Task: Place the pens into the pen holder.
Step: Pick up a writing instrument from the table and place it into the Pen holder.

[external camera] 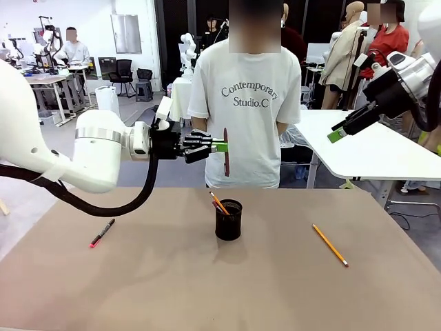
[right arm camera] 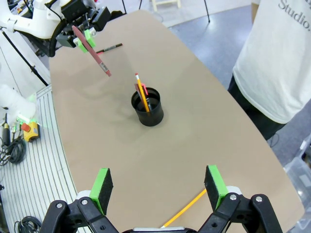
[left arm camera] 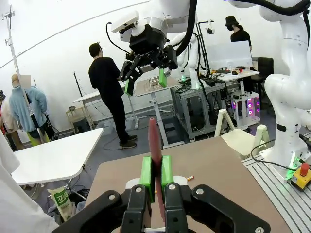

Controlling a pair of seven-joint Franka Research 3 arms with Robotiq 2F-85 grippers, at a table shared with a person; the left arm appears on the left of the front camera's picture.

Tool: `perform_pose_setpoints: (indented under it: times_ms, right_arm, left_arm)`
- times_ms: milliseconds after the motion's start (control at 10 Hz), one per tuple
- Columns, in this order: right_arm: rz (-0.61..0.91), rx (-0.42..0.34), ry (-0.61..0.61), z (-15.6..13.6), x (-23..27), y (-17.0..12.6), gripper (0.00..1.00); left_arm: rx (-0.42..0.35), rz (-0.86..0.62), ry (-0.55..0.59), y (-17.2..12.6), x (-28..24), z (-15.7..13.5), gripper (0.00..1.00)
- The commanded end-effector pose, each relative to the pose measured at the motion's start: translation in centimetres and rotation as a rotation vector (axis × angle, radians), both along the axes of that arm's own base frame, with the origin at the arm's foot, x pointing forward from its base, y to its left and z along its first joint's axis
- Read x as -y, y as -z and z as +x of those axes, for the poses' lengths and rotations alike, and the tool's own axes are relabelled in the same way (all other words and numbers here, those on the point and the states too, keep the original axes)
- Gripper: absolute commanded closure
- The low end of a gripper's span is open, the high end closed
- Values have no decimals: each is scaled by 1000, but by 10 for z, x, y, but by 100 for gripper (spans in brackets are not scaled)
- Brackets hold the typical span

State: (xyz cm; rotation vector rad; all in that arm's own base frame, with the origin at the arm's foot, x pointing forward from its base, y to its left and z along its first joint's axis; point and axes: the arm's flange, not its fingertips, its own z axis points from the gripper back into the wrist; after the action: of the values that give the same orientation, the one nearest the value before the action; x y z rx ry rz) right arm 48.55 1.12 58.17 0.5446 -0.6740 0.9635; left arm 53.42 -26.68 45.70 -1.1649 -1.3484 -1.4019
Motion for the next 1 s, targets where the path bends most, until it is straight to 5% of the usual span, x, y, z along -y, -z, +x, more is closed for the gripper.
perform_pose_setpoints:
  times_ms: [0,900]
  right_arm:
    - [17,0,-2,0,0,-2,0]
    - [17,0,-2,0,0,-2,0]
  left_arm:
    - [1,1,-3,-2,-3,-3,100]
    - [1,1,-3,-2,-3,-3,100]
